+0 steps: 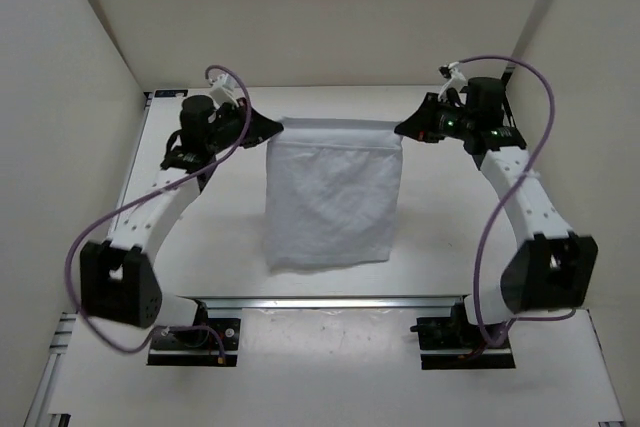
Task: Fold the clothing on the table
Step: Flatten the skirt out, then fold the skirt
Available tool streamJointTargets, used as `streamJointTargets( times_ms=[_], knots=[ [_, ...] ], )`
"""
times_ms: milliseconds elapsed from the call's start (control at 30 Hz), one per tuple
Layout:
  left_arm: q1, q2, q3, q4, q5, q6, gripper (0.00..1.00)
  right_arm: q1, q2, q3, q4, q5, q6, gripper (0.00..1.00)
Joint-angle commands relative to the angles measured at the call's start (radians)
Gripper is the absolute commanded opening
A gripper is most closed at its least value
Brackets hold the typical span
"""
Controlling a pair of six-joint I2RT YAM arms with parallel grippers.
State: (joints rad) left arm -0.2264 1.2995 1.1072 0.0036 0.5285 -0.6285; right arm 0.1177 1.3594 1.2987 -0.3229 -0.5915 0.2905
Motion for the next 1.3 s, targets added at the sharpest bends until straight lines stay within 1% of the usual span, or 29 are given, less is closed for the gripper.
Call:
streamJointTargets(
  times_ms=[0,33,67,100,167,233,300,367,400,467,533,633,767,833,967,1067,1133,1200,1267],
  knots=[
    [0.050,0.198,-0.033,-0.019,-0.110,0.003,0.00,-0.033,0.159,0.020,0.090,-0.024,0.038,0.00],
    [0.064,0.227,-0.020,0.011,-0.102,-0.013,0.00,-0.041,0.217,0.033,0.087,-0.025,0.035,0.00],
    [0.084,0.295,-0.003,0.033,-0.090,-0.022,0.00,-0.050,0.280,0.063,0.105,-0.025,0.050,0.00],
    [0.087,0.349,0.014,0.056,-0.085,-0.046,0.00,-0.058,0.308,0.097,0.110,-0.031,0.058,0.00],
    [0.096,0.404,0.058,0.088,-0.090,-0.054,0.00,-0.066,0.409,0.149,0.098,-0.028,0.058,0.00],
    [0.094,0.449,0.123,0.069,-0.102,-0.036,0.00,-0.070,0.458,0.198,0.087,-0.014,0.047,0.00],
    [0.102,0.486,0.138,0.075,-0.066,-0.040,0.00,-0.075,0.490,0.212,0.085,-0.011,0.047,0.00],
    [0.105,0.489,0.119,0.102,-0.052,-0.062,0.00,-0.076,0.498,0.202,0.075,-0.013,0.046,0.00],
    [0.110,0.475,0.099,0.105,-0.029,-0.066,0.00,-0.073,0.494,0.206,0.068,-0.011,0.044,0.00],
    [0.104,0.442,0.053,0.124,-0.018,-0.071,0.00,-0.075,0.475,0.157,0.079,-0.008,0.035,0.00],
    [0.092,0.376,0.005,0.125,-0.012,-0.068,0.00,-0.072,0.451,0.116,0.068,-0.011,0.026,0.00],
    [0.084,0.295,-0.076,0.111,0.011,-0.063,0.00,-0.056,0.374,0.027,0.062,-0.005,0.016,0.00],
    [0.061,0.172,-0.225,0.107,0.014,-0.065,0.00,-0.043,0.285,-0.093,0.025,0.008,-0.008,0.00],
    [0.029,0.124,-0.295,0.085,0.008,-0.050,0.00,-0.030,0.227,-0.140,0.016,0.016,-0.013,0.01],
    [-0.034,0.040,-0.369,0.027,-0.039,-0.005,0.00,0.002,0.146,-0.243,-0.025,0.022,-0.024,0.00],
    [-0.073,-0.023,-0.452,0.021,-0.035,-0.030,0.00,0.017,0.097,-0.334,-0.044,0.016,-0.022,0.00],
    [-0.091,-0.064,-0.519,0.012,-0.067,-0.034,0.00,0.022,0.066,-0.396,-0.053,0.012,-0.005,0.00],
    [-0.097,-0.112,-0.549,-0.004,-0.107,-0.031,0.00,0.037,0.026,-0.444,-0.056,0.009,0.002,0.01],
    [-0.099,-0.141,-0.578,-0.071,-0.131,-0.014,0.00,0.048,0.003,-0.486,-0.067,0.004,0.010,0.00]
  ],
)
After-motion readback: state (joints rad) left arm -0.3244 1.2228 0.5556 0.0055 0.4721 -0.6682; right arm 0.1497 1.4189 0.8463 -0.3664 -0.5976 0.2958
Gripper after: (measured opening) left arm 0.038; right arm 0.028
